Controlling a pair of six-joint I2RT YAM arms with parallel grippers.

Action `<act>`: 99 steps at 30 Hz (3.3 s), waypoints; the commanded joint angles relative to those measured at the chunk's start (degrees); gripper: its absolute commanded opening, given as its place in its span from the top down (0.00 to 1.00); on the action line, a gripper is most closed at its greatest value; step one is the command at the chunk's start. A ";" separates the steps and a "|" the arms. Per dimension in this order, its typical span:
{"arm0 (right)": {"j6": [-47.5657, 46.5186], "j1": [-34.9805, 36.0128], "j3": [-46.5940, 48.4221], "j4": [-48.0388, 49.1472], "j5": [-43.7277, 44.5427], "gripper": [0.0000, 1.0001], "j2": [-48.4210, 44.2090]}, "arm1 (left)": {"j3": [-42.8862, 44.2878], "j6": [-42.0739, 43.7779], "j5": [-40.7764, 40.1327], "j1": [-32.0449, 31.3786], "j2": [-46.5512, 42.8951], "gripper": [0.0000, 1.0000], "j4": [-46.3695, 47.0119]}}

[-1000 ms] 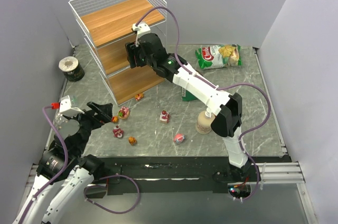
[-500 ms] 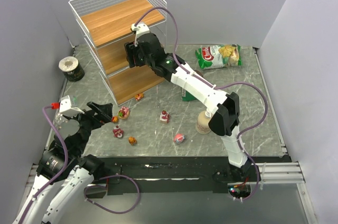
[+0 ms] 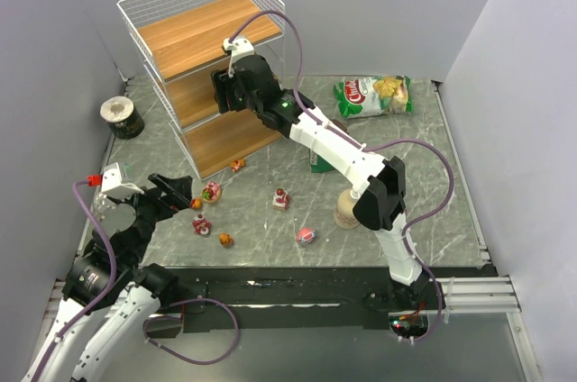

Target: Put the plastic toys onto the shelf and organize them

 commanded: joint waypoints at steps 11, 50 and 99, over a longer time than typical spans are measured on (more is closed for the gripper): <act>-0.03 -0.79 -0.21 3.94 1.52 0.72 2.27 | 0.29 -0.50 -0.82 -0.16 -0.19 0.04 0.88; -1.35 0.44 -9.71 18.00 3.54 0.25 -0.90 | 0.29 -0.59 -0.99 -0.16 -0.37 0.03 0.70; 0.23 2.55 -44.50 18.47 5.29 0.00 -32.61 | 0.29 -0.33 -0.29 -0.16 -0.45 0.04 1.05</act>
